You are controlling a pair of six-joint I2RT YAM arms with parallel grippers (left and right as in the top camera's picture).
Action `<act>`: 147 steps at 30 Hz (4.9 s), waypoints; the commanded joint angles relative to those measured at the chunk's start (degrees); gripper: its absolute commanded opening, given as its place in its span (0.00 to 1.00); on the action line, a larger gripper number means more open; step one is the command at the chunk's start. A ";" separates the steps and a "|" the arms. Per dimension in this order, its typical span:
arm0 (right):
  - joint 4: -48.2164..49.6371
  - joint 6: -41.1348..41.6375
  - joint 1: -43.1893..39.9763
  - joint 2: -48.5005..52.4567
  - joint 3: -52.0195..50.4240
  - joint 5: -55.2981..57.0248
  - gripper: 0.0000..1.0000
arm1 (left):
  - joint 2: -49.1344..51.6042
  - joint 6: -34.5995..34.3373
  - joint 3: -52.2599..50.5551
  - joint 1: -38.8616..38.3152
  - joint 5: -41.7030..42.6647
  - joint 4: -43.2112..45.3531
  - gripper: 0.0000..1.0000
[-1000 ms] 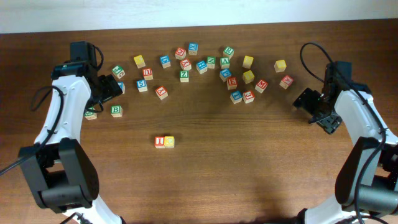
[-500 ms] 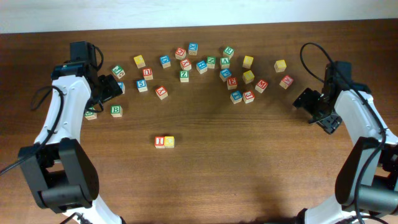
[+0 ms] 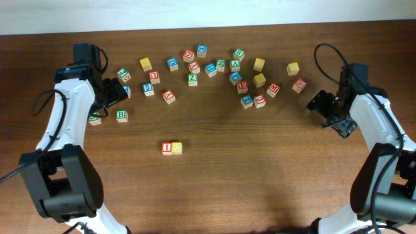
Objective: Spell out ICRA
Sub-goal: 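Swing the right gripper up and over the cluster toward the green R block, then lower the open right gripper around the green R block, then close the right gripper on the green R block and lift it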
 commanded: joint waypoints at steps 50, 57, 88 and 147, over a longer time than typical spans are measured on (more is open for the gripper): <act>8.00 8.26 32.46 38.07 50.03 15.69 0.75 | 0.13 0.11 -0.57 0.00 0.37 -0.11 0.99; 11.37 8.20 32.59 40.59 50.03 15.54 0.75 | 0.13 0.11 -0.57 0.00 0.37 -0.11 0.99; 16.90 7.96 32.52 43.93 49.68 16.81 0.44 | 0.13 0.11 -0.57 0.00 0.35 -0.11 0.99; 14.25 -20.65 28.81 30.45 51.98 11.82 0.16 | 0.13 0.11 -0.57 0.00 0.37 -0.11 0.99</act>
